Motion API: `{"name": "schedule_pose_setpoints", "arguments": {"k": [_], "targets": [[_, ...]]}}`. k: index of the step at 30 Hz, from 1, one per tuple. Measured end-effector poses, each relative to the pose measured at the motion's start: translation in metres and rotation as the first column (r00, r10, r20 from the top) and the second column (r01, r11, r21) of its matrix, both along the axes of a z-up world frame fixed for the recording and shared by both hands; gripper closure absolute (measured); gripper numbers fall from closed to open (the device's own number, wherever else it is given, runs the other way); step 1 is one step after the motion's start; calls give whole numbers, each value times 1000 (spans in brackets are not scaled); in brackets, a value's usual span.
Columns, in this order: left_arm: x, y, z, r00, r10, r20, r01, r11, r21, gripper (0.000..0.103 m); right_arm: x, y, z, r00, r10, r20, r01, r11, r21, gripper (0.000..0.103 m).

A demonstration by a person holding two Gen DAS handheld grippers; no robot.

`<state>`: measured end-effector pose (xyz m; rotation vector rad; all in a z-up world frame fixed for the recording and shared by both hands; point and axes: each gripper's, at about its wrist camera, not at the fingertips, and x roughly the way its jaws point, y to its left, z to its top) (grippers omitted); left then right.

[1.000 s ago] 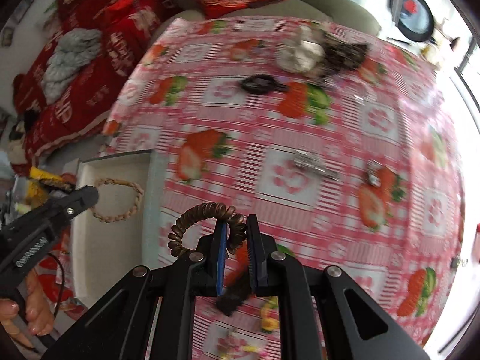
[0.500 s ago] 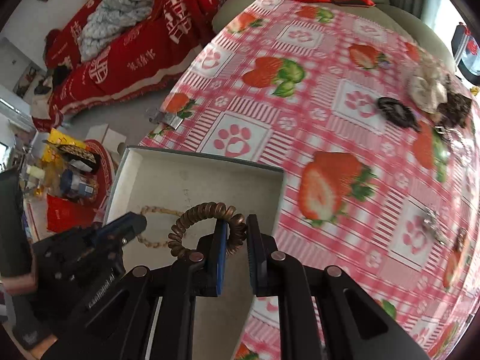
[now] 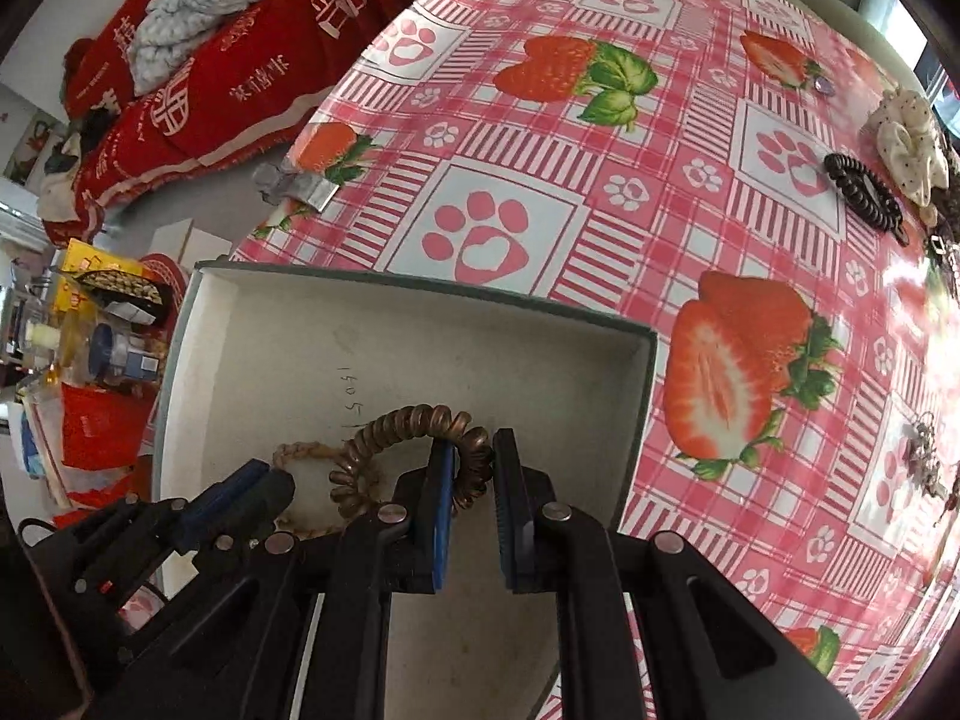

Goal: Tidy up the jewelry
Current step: 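Carry the bracelet in the left tool while the right tool carries the coil to the white tray, then open the left tool over the tray while the right tool releases the coil there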

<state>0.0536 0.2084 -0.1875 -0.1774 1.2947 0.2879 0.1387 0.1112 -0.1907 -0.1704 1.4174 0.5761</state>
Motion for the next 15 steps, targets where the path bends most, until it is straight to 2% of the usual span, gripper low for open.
{"name": "schedule_pose_setpoints", "arguments": {"k": [7, 8, 11, 15], "targets": [[2, -4, 1, 1000, -13, -21, 14, 999, 29, 89, 0, 4, 0, 1000, 10, -7, -10, 1000, 0, 87], [2, -3, 1, 1000, -10, -26, 11, 1000, 28, 89, 1, 3, 1, 1000, 6, -20, -6, 1000, 8, 83], [1, -4, 2, 999, -14, -33, 15, 1000, 20, 89, 4, -1, 2, 999, -9, -53, 11, 999, 40, 60], [-1, -6, 3, 999, -12, -31, 12, 1000, 23, 89, 4, -5, 13, 999, -10, -48, 14, 997, 76, 58]]}}
